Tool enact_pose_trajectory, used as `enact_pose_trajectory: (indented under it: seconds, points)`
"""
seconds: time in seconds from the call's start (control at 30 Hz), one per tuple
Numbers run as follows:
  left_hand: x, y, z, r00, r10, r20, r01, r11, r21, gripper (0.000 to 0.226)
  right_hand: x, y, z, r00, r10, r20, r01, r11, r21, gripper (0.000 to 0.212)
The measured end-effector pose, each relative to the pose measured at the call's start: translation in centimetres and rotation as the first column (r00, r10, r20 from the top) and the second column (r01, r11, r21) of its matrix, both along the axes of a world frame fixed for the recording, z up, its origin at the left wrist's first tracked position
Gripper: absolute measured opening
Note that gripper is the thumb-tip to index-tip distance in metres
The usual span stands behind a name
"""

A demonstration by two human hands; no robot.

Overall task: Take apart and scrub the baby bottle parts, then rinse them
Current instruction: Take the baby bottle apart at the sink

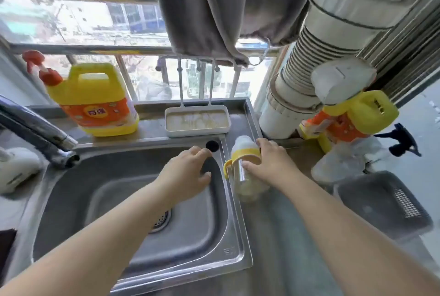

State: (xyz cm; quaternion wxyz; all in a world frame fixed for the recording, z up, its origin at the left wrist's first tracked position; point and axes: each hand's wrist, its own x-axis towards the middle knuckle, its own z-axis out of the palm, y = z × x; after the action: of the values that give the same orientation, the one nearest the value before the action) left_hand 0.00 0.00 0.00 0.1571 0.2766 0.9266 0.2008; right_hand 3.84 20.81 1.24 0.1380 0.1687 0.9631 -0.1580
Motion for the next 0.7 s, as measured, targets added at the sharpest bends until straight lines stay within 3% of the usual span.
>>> enact_pose_trajectory:
  seconds: [0.1,0.2,0.33,0.47,0.57,0.7]
  points:
    - [-0.6,1.5,-1.4,1.0,0.027,0.015,-0.028,0.999,0.042,0.048,-2.1,0.7,-1.5,0.983,-0.147,0.11,0.149,0.989,-0.012,0.091]
    - [-0.8,2.6,-2.7,0.998,0.039,0.058,-0.041,0.998,0.04,0.045,-3.7,0.9,-2.5,0.927,-0.267,0.264,0.316,0.935,-0.162,0.095]
    - [-0.6,2.8,-4.1,0.993,0.052,0.105,-0.059,0.996,0.071,0.043,-4.0,1.4,-3.9,0.894,-0.352,0.277,0.429,0.852,-0.302,0.084]
    - [-0.4,2.1,-4.1,0.966,0.11,0.236,-0.153,0.973,0.171,0.049,-3.0,0.9,-3.6,0.928,-0.344,0.143,0.371,0.82,-0.436,0.071]
    - [-0.8,1.2,-2.4,0.907,0.137,0.397,-0.277,0.905,0.322,0.061,-2.0,-0.7,-1.3,0.957,-0.289,-0.007,0.23,0.775,-0.588,0.065]
    - [-1.7,-0.8,1.0,0.842,0.1,0.53,-0.4,0.775,0.49,0.051,-1.3,-2.9,2.3,0.971,-0.209,-0.12,0.079,0.747,-0.66,0.077]
